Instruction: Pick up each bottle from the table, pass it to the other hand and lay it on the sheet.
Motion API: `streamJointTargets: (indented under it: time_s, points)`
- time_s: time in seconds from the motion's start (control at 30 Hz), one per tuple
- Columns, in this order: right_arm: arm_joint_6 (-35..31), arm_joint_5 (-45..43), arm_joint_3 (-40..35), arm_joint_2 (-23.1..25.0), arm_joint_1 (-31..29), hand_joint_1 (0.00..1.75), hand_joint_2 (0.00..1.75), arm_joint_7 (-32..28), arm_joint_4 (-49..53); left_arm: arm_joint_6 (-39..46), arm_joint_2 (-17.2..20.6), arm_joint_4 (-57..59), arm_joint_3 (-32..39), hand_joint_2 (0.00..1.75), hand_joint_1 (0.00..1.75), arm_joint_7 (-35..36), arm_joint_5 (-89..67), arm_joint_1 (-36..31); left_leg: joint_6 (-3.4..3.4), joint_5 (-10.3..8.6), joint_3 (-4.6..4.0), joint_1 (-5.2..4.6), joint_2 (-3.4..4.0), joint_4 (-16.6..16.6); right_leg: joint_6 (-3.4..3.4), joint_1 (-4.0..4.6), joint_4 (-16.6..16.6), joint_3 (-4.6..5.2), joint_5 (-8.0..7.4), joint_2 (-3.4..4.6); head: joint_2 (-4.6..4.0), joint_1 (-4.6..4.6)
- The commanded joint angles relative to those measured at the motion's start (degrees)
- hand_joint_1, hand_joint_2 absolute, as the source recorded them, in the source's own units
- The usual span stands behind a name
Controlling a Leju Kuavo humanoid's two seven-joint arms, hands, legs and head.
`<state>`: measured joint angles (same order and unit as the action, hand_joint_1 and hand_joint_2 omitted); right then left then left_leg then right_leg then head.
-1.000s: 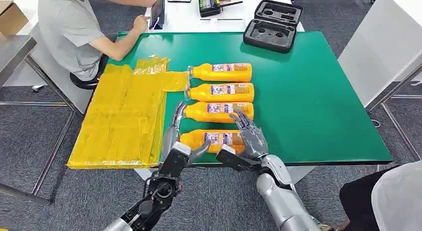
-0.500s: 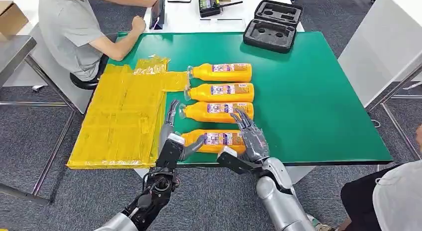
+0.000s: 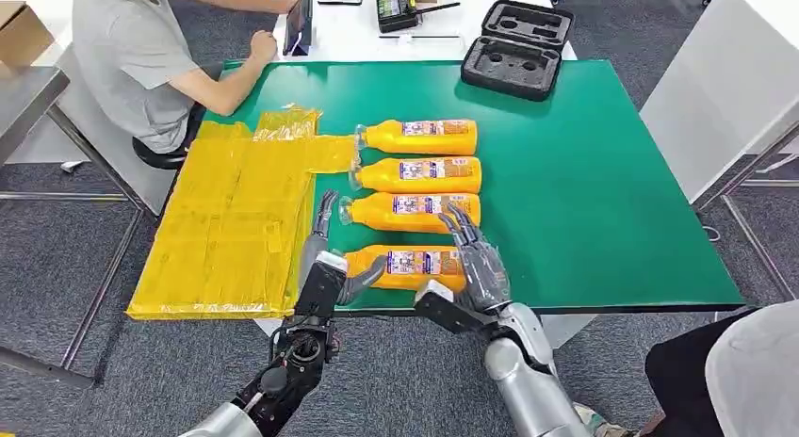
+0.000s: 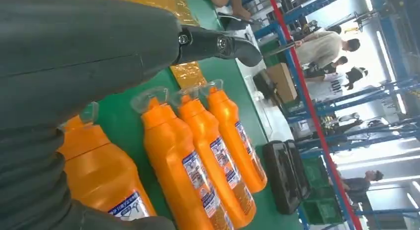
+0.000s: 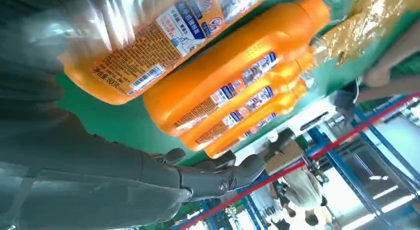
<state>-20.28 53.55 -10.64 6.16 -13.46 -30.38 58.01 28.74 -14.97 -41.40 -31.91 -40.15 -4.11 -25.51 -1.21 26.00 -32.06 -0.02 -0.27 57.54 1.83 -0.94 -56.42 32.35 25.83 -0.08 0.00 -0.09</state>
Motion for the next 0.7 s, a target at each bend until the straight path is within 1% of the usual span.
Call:
streamJointTargets:
  time_s: [0.03,0.07,0.2,0.23,0.3,0.4,0.7]
  points:
    - [2.1,1.8,1.5,-0.5,-2.3,0.00,1.75,2.3,-7.0,-1.6,-0.4,2.7,1.8,1.75,0.00,0.2,-0.4,-0.1,0.06,0.00,0.08,0.04,0.07,0.0,-0.07,0.05,0.1,-0.09,-0.04,0.06,0.00,0.00]
    - [2.0,2.6,1.5,-0.6,-3.4,0.00,1.75,2.8,-9.6,-1.9,-0.3,1.8,1.8,1.75,0.00,0.2,-0.5,0.3,0.08,0.00,0.08,0.08,0.10,0.0,-0.09,0.09,0.1,-0.10,-0.07,0.08,0.00,0.00]
    - [2.8,3.2,2.0,-0.7,-5.7,0.00,1.75,3.5,-14.7,-3.2,-0.3,-0.2,1.1,1.75,0.00,0.2,-0.7,0.6,0.06,0.00,0.03,0.07,0.11,0.0,-0.07,0.07,0.1,-0.06,-0.07,0.09,0.00,0.00]
    - [2.5,5.2,1.6,-1.1,-6.9,0.00,1.75,5.5,-17.1,-4.0,-0.4,-0.7,0.6,1.75,0.00,0.2,-0.7,0.7,0.05,0.00,0.02,0.03,0.13,0.0,-0.06,0.04,0.0,-0.02,-0.06,0.11,0.00,0.00]
    - [2.5,5.8,1.8,-1.3,-7.8,0.00,1.75,5.9,-19.1,-4.6,-0.7,-0.8,0.2,1.75,0.00,0.2,-0.6,0.7,0.05,-0.01,0.02,0.05,0.11,0.0,-0.07,0.06,0.1,-0.04,-0.07,0.09,0.00,0.00]
    - [1.7,6.7,1.7,-1.8,-8.2,0.00,1.75,6.2,-20.3,-4.8,-1.0,-0.7,-0.1,1.75,0.00,0.2,-0.6,0.6,0.03,-0.01,0.03,0.01,0.01,0.0,-0.04,0.01,0.0,-0.04,-0.02,0.01,0.00,0.02]
    - [-0.3,9.7,1.0,-1.9,-9.3,0.00,1.75,7.5,-21.6,-4.4,-1.1,-0.1,-0.2,1.75,0.00,0.2,-0.1,0.4,0.04,0.00,0.01,0.01,0.03,0.0,-0.05,0.02,0.0,-0.01,-0.02,0.02,0.00,0.00]
